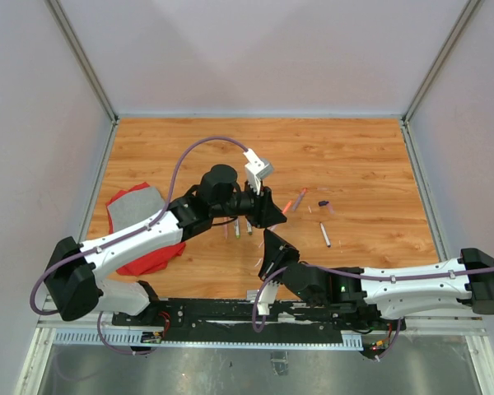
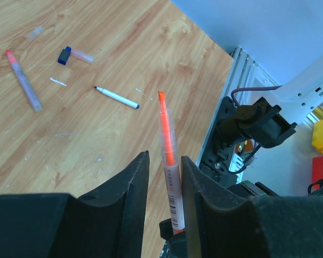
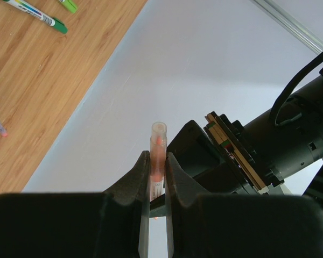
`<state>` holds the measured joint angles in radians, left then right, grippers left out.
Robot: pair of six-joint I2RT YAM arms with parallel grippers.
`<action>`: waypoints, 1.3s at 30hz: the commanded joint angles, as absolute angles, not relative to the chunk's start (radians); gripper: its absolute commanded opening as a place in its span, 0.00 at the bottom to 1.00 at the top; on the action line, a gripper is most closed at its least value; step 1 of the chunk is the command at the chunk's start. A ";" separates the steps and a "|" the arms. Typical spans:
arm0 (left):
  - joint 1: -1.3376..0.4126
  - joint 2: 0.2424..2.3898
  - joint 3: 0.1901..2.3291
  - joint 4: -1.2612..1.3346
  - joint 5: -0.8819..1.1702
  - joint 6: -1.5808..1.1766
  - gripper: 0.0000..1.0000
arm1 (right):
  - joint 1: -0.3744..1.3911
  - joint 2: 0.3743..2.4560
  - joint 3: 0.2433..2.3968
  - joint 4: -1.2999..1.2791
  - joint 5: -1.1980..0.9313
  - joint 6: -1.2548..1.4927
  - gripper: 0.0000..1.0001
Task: Insert the pens into the pen caps
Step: Adjust the pen.
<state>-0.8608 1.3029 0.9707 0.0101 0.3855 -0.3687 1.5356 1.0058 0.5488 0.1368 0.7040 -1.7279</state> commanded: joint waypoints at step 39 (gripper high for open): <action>-0.818 1.251 0.773 0.241 0.108 -0.343 0.00 | 1.411 0.673 0.603 0.022 0.698 -0.681 0.49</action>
<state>-0.8238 1.2861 0.8143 0.1101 0.1486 -0.3485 1.5017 0.7151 0.5632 0.0631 0.7380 -1.0168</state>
